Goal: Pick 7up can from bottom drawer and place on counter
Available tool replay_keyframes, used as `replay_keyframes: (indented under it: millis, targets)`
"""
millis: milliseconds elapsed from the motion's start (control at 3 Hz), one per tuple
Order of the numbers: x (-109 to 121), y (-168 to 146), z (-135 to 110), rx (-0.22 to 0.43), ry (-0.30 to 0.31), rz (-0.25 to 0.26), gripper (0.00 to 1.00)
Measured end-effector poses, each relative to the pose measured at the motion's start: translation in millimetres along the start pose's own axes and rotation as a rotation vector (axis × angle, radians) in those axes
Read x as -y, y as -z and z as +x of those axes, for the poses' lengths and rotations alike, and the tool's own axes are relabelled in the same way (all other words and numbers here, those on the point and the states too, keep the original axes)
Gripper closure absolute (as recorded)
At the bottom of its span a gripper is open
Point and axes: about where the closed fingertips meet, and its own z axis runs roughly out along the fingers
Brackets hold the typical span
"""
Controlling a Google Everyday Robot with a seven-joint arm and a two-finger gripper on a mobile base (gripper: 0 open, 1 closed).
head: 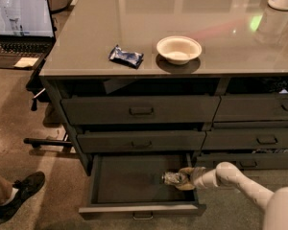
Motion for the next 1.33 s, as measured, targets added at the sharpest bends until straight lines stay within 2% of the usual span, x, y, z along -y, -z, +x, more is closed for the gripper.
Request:
replay_keyframes:
  millis: [333,667,1000,1333]
  targets:
    - [-6,50,-44,0.066,0.070,-0.050,1.00]
    - [-16,102,-105,0.062,0.157,-0.068,1.00]
    - [-31,144,-168,0.024,0.219,-0.055,1.00]
    - [-25,198,-229,-0.019,0.242,-0.009,1.00]
